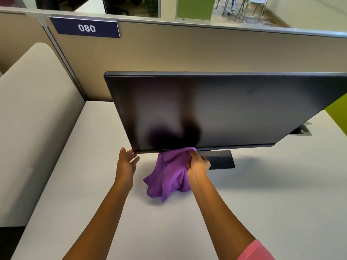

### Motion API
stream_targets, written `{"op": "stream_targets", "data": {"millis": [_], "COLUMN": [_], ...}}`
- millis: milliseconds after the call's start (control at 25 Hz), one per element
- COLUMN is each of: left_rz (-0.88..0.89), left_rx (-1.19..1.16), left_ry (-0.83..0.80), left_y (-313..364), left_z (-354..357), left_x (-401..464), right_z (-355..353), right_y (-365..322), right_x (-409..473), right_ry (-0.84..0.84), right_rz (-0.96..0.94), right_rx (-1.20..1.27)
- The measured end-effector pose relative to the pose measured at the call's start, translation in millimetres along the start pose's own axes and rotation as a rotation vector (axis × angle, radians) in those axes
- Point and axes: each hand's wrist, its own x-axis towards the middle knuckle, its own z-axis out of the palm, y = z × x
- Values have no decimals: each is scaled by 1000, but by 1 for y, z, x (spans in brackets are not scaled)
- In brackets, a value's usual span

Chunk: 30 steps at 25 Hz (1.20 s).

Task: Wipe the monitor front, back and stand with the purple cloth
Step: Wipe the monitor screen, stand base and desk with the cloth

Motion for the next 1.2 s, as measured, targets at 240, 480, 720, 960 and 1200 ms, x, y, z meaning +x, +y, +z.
{"op": "stream_targets", "data": {"millis": [240,480,720,960,1200], "left_rz": [-122,-190,-188,-101,264], "left_rx": [-297,-321,-288,-120,790], "left_ry": [21,-64,-69,-82,-28], "left_y": [-8,-16,-24,-37,-97], "left_z": [35,75,101,103,43], "left_x": [-14,-24,-27,-32,-25], "right_z": [-55,-109,-162,-204,-221], "right_y": [-44,-88,-135,-172,-148], "right_x": [50,98,141,164,146], "right_ry": [79,154,233,265,-149], "right_rz": [-80,-138,-201,-298,-538], "right_rx": [9,-33,-26,-46,-587]}}
